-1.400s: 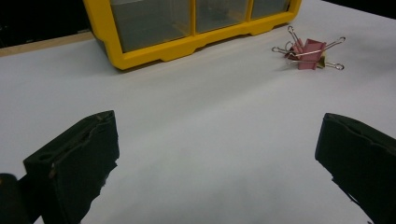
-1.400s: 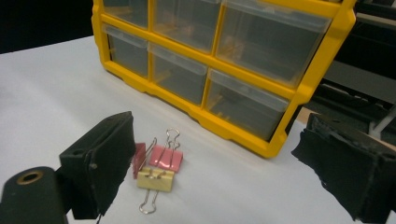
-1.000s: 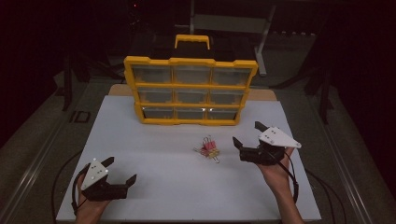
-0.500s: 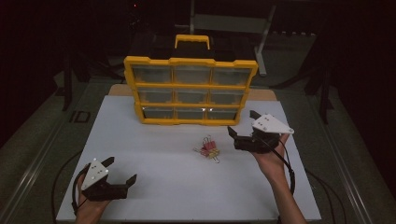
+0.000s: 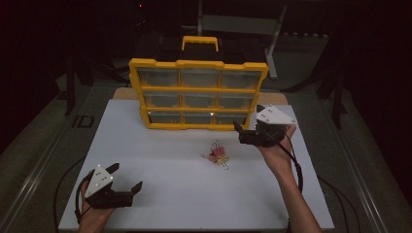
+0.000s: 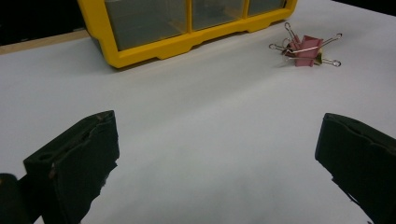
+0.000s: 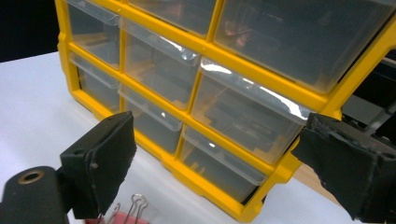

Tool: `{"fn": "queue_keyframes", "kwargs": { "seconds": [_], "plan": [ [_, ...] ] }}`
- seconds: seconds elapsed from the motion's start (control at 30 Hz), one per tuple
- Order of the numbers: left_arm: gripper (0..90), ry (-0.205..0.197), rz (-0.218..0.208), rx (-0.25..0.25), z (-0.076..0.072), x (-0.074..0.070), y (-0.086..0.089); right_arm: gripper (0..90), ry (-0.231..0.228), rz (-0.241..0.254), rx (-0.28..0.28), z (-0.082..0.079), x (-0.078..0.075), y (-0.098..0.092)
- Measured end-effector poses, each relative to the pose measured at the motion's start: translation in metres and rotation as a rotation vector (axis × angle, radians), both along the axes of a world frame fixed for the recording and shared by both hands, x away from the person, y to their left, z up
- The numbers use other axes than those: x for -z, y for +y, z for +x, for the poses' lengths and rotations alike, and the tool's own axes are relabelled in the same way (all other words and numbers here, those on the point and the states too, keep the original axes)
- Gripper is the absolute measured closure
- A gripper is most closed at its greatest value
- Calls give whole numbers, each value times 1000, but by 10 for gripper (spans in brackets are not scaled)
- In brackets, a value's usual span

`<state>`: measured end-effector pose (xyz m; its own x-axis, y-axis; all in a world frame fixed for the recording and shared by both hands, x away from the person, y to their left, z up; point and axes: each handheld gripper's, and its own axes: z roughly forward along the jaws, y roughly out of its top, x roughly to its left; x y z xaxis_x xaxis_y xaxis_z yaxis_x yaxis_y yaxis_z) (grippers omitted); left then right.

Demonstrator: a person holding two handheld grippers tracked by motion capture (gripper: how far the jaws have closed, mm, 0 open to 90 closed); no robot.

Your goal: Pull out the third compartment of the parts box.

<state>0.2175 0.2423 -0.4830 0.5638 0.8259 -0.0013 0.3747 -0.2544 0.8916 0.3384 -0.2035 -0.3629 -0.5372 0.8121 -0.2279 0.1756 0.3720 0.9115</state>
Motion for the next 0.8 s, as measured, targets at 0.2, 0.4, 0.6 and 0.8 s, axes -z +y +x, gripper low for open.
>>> {"fn": "queue_keyframes", "kwargs": {
  "seconds": [0.2, 0.4, 0.6, 0.8],
  "plan": [
    [5, -1, -4, -2, 0, 0, 0, 99, -12, -19, 8, 10, -5, 2],
    [5, 0, -4, -3, 0, 0, 0, 99, -14, -53, 19, 18, -6, 5],
    [5, 0, -5, -4, 0, 0, 1, 99, -11, -93, 32, 27, -3, 8],
    [5, 1, -5, -2, 0, 0, 1, 99, 1, -107, 40, 33, -2, 12]
  ]
}}
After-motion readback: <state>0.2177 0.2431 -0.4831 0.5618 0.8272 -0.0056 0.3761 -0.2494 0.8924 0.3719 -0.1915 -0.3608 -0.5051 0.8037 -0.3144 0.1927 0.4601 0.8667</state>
